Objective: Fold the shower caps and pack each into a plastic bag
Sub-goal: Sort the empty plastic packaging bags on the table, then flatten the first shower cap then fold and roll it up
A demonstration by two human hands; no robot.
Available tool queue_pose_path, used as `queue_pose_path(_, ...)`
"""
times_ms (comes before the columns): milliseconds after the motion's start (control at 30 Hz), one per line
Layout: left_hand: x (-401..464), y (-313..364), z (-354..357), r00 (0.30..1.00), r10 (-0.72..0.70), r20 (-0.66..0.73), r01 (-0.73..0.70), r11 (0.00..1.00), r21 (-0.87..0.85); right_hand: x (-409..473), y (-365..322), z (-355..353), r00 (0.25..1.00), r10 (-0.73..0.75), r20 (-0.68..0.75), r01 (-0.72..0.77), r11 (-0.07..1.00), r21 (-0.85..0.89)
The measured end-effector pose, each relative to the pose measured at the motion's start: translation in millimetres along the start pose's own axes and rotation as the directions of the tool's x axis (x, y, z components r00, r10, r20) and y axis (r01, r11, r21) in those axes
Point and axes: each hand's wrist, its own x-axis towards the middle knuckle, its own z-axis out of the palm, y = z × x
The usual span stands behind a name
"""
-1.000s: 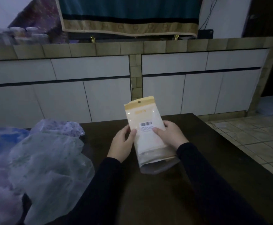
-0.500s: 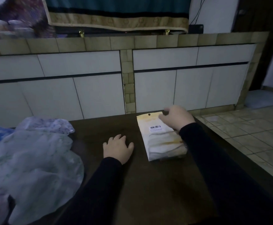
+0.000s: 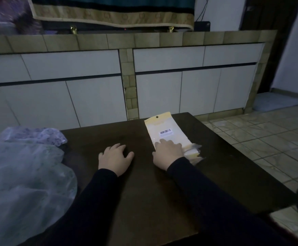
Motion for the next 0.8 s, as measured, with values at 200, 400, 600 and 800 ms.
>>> queue_pose_path(200, -2.1, 1.0, -2.8, 1.000, 0.002, 0.011, -0.002, 1.000, 0.001, 9.3, 48.7, -1.1, 0.994, 0.101, -0.046, -0.101, 0.995, 0.004)
queue_pose_path(400, -5.5, 2.1, -6.0, 1.000, -0.001, 0.004, 0.001, 1.000, -0.020, 3.1, 38.4, -14.3, 0.995, 0.074, -0.070, -0.080, 0.993, -0.088)
queue_pose_path(600, -28.2, -0.1, -19.5, 0.979, -0.044, -0.197, -0.025, 0.942, -0.335, -27.8, -5.0, -44.6, 0.951, -0.072, -0.299, 0.092, 0.994, 0.054)
queue_pose_path(800, -91.3, -16.0, -59.5, 0.808, 0.137, -0.572, -0.322, 0.917, -0.234, -50.9, -62.5, -55.3, 0.830, -0.242, -0.503, 0.427, 0.855, 0.294)
